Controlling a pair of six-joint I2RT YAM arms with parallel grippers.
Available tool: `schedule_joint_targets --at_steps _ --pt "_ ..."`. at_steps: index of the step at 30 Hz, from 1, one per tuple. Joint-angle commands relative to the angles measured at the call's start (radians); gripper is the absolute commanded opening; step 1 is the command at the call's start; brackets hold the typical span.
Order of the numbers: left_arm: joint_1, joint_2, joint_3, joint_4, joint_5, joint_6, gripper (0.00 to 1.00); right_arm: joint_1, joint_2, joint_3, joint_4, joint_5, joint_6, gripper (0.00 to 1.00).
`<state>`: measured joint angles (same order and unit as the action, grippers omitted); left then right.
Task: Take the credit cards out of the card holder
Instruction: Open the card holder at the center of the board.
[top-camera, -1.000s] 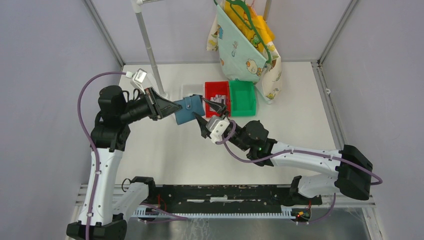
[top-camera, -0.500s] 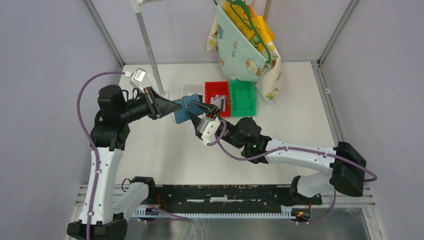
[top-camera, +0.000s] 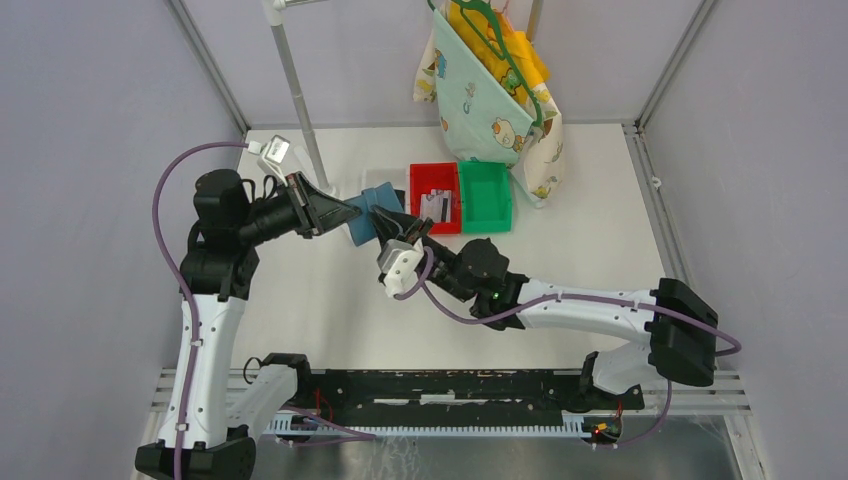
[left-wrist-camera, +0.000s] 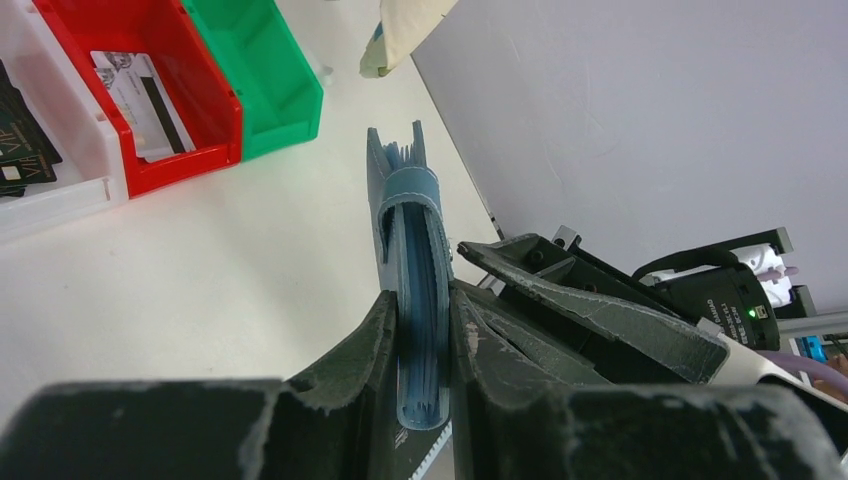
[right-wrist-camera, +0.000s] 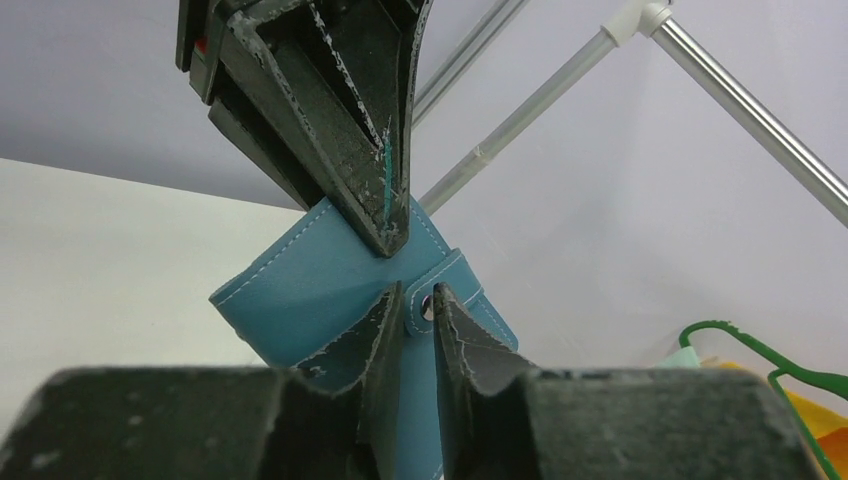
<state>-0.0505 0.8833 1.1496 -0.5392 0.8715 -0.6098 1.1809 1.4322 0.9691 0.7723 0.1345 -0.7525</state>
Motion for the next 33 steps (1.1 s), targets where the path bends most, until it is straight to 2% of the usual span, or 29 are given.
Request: schedule_joint_targets --at_steps 1,5,11,16,26,29,31,32,33 --pt "-0.019 -0.04 0.065 0.039 0.192 0.013 0.02 0.001 0.047 0.038 -0.018 0.154 -0.068 0.19" --pt "-0.019 -0.041 0.081 0.039 0.186 0.025 0.02 0.002 0.045 0.013 -0.02 0.188 -0.076 0.0" --pt "-0.019 -0.029 0.103 0.039 0.181 0.023 0.02 0.014 0.062 -0.001 0.014 0.269 -0.164 0.0" --pt "-0.019 -0.027 0.108 0.038 0.197 0.011 0.02 0.02 0.066 -0.055 0.214 0.347 -0.31 0.0" --pt "-0.019 0.018 0.188 -0.152 0.203 0.156 0.02 0.001 0.102 -0.063 0.446 0.398 -0.408 0.0" --pt "-0.019 0.017 0.19 -0.195 0.202 0.217 0.02 0.0 0.086 -0.036 0.417 0.376 -0.355 0.0" --pt "-0.019 0.018 0.197 -0.219 0.193 0.271 0.02 -0.007 0.038 -0.015 0.324 0.33 -0.196 0.0" --pt "-0.019 0.021 0.208 -0.237 0.185 0.308 0.02 -0.024 0.007 0.01 0.192 0.285 -0.111 0.06" --pt "-0.018 0.027 0.222 -0.259 0.177 0.357 0.02 -0.047 -0.03 0.032 0.081 0.215 0.012 0.25"
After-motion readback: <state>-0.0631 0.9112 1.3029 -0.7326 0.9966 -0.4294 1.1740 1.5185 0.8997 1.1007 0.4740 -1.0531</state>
